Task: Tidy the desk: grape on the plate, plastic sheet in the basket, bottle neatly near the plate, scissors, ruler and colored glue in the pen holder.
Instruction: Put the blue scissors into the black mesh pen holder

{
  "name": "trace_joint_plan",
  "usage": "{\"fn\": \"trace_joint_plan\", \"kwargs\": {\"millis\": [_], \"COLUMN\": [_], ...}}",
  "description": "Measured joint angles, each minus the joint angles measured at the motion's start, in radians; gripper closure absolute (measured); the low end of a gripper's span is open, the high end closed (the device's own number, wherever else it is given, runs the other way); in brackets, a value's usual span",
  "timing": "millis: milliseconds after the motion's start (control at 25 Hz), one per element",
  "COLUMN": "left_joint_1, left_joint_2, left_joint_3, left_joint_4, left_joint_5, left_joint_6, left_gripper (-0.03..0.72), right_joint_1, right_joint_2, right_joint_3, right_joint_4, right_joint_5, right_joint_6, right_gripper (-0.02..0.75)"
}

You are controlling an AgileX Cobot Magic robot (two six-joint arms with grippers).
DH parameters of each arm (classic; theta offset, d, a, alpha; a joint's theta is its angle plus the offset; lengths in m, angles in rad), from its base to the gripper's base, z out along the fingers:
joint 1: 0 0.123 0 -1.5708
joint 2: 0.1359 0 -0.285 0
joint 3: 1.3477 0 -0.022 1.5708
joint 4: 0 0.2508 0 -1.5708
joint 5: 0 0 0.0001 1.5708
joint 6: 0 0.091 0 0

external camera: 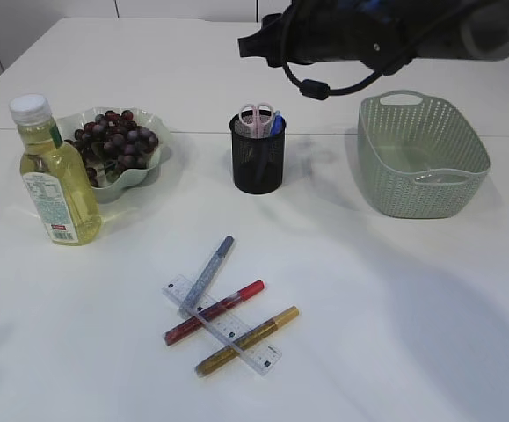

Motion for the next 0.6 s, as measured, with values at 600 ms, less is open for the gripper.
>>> {"fn": "trace_joint_plan", "kwargs": {"millis": [600], "left_joint_1": [0.0], "left_joint_2": [0.031], "left_joint_3": [0.0], "left_joint_4": [-0.005], "left_joint_5": [0.101], "left_joint_6": [-0.02], "left_gripper": [0.445], "right_joint_1": [0.208], "right_joint_2": [-0.179], "right_joint_3": [-0.016], "right_joint_4": [0.14], "right_joint_5": [0.818], "right_joint_6": [-0.031], "right_gripper": [0.414]}}
